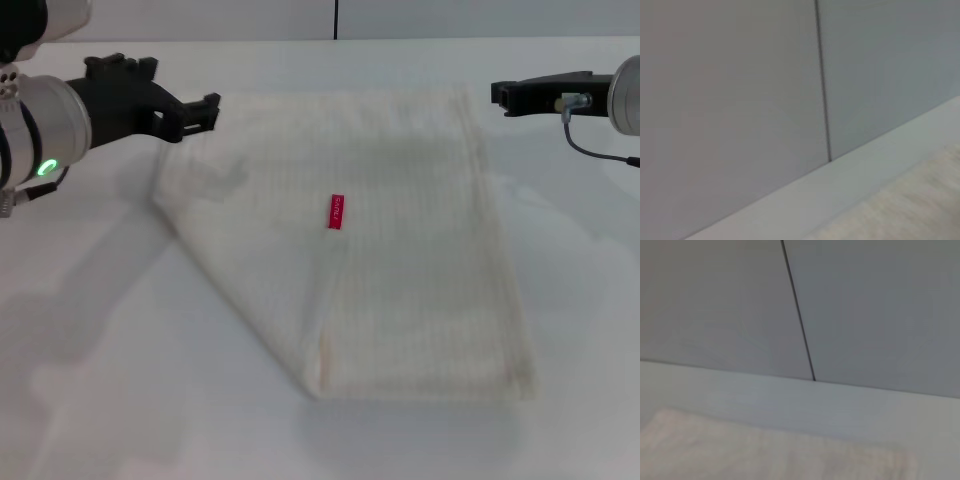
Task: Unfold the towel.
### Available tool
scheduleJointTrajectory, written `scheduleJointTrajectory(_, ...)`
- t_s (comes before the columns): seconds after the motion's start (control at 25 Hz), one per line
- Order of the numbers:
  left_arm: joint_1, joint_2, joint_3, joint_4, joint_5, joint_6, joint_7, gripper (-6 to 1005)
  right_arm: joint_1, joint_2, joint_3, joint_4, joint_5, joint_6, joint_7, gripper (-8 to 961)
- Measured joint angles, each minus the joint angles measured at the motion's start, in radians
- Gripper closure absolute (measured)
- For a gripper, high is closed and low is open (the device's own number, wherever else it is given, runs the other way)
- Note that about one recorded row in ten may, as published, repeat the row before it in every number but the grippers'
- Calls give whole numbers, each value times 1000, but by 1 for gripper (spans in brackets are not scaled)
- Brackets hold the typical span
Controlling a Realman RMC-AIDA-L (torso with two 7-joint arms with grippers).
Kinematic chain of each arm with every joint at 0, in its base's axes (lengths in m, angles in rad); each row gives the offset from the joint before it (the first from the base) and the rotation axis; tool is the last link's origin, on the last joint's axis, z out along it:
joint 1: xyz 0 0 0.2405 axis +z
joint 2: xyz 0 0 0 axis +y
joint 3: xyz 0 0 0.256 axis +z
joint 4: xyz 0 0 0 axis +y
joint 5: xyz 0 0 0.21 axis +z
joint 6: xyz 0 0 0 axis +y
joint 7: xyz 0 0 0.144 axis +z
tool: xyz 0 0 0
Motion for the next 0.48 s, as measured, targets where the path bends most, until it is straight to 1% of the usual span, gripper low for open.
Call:
scheduleJointTrajectory(0.12, -6, -1, 0, -4, -12, -33, 11, 267, 31, 0, 8, 19, -63, -22, 27, 943)
scheduleJointTrajectory(0.16, -8, -2, 5, -7, -10, -50, 15, 268, 74, -2, 15, 49, -114, -56, 67, 942)
scheduleJointTrajectory(0.2, -8, -2, 5, -7, -10, -50, 15, 269, 74, -2, 15, 49, -114, -56, 67, 942)
scheduleJointTrajectory(0.32, -13, -4, 23, -17, -11, -80, 24, 271, 152, -2, 51, 118, -193, -103, 106, 941)
scheduleJointTrajectory(0.36, -14, -4, 29, -19, -11, -87, 25, 272, 206, -2, 76, 171, -232, -131, 114, 941)
scheduleJointTrajectory(0.4, -14, -5, 35, -23, -11, -91, 26, 273, 206, -2, 76, 171, -232, -131, 114, 940)
scheduleJointTrajectory(0.48, -14, -5, 46, -24, -11, -94, 26, 275, 252, -5, 97, 218, -253, -150, 118, 939)
